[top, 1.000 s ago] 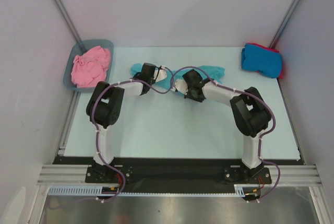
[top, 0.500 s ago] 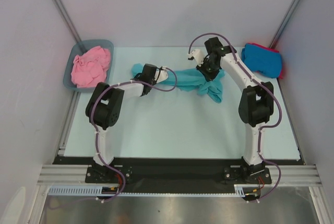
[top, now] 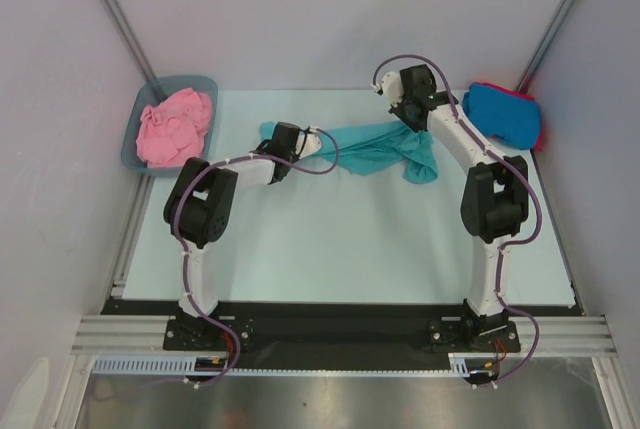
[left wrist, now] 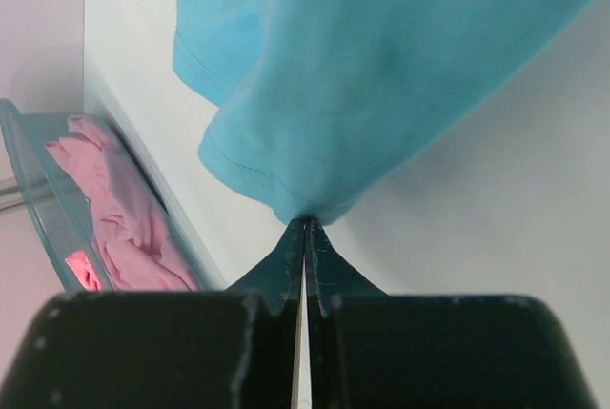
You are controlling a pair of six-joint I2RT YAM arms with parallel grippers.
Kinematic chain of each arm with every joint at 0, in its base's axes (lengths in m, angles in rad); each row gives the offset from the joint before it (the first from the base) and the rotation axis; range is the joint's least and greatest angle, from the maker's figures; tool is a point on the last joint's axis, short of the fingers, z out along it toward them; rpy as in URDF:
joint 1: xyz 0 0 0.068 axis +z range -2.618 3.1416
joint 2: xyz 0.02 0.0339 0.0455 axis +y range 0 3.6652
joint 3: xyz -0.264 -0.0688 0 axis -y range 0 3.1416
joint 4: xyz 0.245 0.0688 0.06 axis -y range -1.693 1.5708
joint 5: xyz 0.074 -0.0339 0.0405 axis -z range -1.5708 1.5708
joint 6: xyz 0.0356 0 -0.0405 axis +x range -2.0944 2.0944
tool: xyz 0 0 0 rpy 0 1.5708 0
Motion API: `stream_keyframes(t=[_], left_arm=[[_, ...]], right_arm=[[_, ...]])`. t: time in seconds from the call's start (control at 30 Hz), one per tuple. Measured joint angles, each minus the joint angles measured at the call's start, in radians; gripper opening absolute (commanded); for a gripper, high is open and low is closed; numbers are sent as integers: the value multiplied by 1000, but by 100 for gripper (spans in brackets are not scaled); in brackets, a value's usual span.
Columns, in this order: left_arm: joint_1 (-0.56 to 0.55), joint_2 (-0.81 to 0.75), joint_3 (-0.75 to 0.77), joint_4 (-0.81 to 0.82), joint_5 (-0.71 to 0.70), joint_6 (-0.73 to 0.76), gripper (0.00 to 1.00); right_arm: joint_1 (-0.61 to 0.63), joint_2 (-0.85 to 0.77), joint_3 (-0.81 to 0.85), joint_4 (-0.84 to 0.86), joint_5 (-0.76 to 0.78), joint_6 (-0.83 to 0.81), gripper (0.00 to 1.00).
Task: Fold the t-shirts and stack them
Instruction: Flatten the tshirt out
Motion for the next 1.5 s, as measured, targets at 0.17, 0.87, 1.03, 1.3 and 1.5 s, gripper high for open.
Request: stream_keyframes(t=[0.17, 0.87, 1.03, 1.3, 1.5], left_arm=[[0, 0, -1, 23, -6, -22, 9], [0, 33, 209, -320, 367, -137, 53], [0, 50, 209, -325, 338, -114, 46], [0, 99, 201, -232, 252, -76, 3], [-1, 105, 201, -220, 244, -53, 0]], right_arm=[[2, 0, 0, 23, 25, -8, 1], [5, 0, -36, 54, 63, -13, 2], [5, 0, -36, 59, 64, -16, 2], [5, 0, -36, 59, 64, -16, 2], [5, 0, -36, 59, 69, -16, 3]])
